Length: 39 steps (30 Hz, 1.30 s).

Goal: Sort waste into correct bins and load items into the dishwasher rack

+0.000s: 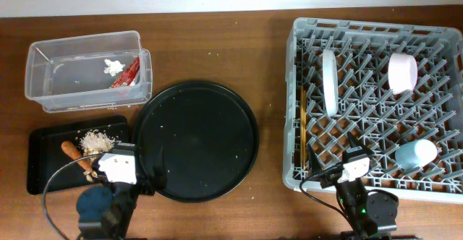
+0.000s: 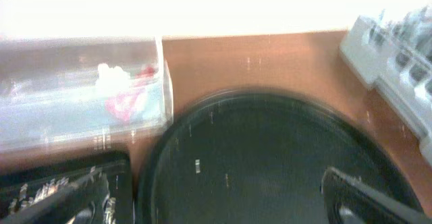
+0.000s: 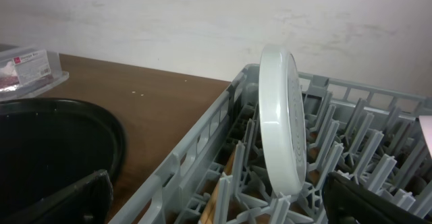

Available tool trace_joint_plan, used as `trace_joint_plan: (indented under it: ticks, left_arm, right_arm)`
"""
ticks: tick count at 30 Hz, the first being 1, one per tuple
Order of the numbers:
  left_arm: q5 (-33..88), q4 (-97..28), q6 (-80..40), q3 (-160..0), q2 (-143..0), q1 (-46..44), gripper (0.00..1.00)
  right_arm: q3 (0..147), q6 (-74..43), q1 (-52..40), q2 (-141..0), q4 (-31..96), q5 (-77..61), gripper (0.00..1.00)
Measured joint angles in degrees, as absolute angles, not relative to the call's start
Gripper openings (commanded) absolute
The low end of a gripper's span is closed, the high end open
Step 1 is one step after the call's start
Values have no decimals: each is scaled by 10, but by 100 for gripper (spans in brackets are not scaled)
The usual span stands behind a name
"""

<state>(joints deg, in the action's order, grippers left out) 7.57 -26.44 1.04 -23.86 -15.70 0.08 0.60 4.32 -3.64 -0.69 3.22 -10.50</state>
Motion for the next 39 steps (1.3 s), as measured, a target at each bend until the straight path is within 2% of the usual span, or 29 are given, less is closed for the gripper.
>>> trace_joint_plan:
  ticks: [7,8,10,15,39]
  left_arm:
    - [87,74,8,-36,-49,1,99]
    - [86,86,11,-21,-37,1,99]
    - [86,79,28,-11,-20,0,99]
    - [71,-40,64,-8,-9,-17,99]
    - [66,-39,69,-8,-8,-19,99]
  right_arm:
    - [6,43,-37,-6,32,-104,98]
    - [6,43,-37,-6,32,-104,98]
    - [6,43,-36,-6,32,-104,98]
    - [6,43,-37,-6,32,-103,98]
    - [6,43,-37,-6,32,-103,98]
